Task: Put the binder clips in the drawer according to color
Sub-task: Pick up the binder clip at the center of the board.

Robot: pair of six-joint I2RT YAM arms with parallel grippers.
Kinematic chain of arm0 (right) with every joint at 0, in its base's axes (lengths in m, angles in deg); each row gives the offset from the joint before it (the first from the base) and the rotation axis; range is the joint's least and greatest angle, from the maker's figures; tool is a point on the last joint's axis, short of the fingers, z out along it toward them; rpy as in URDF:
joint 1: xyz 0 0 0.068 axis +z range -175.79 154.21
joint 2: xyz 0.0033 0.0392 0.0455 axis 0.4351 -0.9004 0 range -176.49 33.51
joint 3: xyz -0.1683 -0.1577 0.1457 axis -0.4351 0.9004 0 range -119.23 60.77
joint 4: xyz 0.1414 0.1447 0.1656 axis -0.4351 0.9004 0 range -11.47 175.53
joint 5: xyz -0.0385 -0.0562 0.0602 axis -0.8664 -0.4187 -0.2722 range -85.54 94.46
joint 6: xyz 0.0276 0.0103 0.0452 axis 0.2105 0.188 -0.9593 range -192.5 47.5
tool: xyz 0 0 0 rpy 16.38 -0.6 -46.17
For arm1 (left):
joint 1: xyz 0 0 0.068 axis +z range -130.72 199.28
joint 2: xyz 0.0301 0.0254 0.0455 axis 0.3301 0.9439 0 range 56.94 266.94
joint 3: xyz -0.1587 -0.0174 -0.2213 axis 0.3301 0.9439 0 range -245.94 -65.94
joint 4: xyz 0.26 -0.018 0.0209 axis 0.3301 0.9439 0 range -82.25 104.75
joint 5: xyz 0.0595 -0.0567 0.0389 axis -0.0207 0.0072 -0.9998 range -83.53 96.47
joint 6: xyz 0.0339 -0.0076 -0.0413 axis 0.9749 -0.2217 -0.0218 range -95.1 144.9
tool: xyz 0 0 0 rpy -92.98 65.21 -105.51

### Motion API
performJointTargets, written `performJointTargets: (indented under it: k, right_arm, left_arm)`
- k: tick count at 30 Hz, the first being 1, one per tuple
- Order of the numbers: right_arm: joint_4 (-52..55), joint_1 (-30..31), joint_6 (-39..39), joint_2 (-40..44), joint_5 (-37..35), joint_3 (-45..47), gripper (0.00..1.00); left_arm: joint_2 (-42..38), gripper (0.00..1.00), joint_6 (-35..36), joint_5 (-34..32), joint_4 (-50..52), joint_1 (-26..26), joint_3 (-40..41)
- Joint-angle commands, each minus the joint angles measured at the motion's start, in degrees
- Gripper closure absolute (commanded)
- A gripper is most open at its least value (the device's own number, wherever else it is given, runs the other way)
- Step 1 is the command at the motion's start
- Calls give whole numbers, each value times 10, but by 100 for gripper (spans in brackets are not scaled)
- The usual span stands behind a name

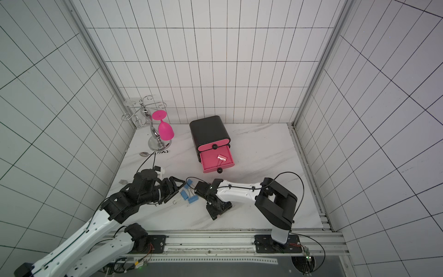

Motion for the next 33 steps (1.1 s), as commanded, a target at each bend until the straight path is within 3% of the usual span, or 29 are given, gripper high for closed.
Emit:
performJointTargets:
  k: [1, 9, 15, 20, 27, 33]
  right_arm:
    - [8, 4, 3, -14, -4, -15, 37]
    - [8, 4, 6, 6, 10, -13, 50]
    - [23, 4, -3, 72, 8, 2, 54]
    - [39, -2, -17, 137, -4, 8, 56]
    - [49, -87, -9, 201, 4, -15, 57]
    - [70, -164, 36, 174, 24, -91, 57]
  left_arm:
    - [-6, 32, -2, -3, 4, 2, 7]
    - [-10, 32, -1, -12, 6, 3, 6]
    - [-29, 32, -3, -40, 2, 7, 0]
    - [-11, 32, 12, -10, -4, 40, -21]
    - [63, 32, 44, 39, -36, 72, -71]
    - [140, 32, 65, 75, -67, 84, -114]
